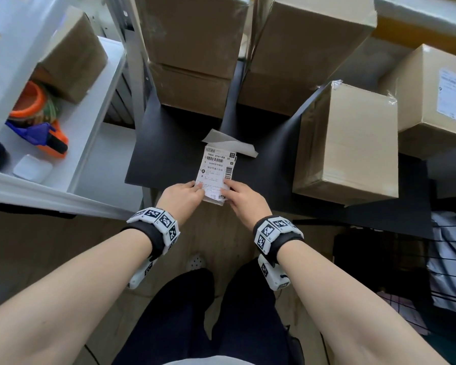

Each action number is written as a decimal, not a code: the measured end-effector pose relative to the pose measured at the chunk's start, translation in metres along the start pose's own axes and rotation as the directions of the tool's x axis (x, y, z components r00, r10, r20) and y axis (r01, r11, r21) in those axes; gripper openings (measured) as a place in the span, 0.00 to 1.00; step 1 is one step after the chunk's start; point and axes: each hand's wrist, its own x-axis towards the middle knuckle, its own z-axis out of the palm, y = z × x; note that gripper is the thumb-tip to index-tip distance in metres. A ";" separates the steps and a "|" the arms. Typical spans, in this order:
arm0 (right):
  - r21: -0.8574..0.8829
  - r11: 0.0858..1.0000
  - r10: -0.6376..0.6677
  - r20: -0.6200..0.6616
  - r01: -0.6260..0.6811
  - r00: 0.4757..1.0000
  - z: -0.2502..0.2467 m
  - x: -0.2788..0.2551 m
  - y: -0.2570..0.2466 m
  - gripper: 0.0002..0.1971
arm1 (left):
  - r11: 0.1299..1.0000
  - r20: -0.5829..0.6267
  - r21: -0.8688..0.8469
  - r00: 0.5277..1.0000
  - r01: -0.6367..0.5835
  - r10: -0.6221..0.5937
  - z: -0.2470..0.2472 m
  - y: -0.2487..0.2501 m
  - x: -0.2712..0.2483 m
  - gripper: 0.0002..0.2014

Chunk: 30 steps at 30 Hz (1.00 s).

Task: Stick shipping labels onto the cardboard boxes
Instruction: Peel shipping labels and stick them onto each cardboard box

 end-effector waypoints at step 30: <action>0.092 0.996 0.021 -0.333 0.010 0.943 -0.106 -0.013 -0.036 0.10 | 0.980 -0.142 -0.159 0.979 0.121 -0.144 -0.116 0.016 0.026 0.13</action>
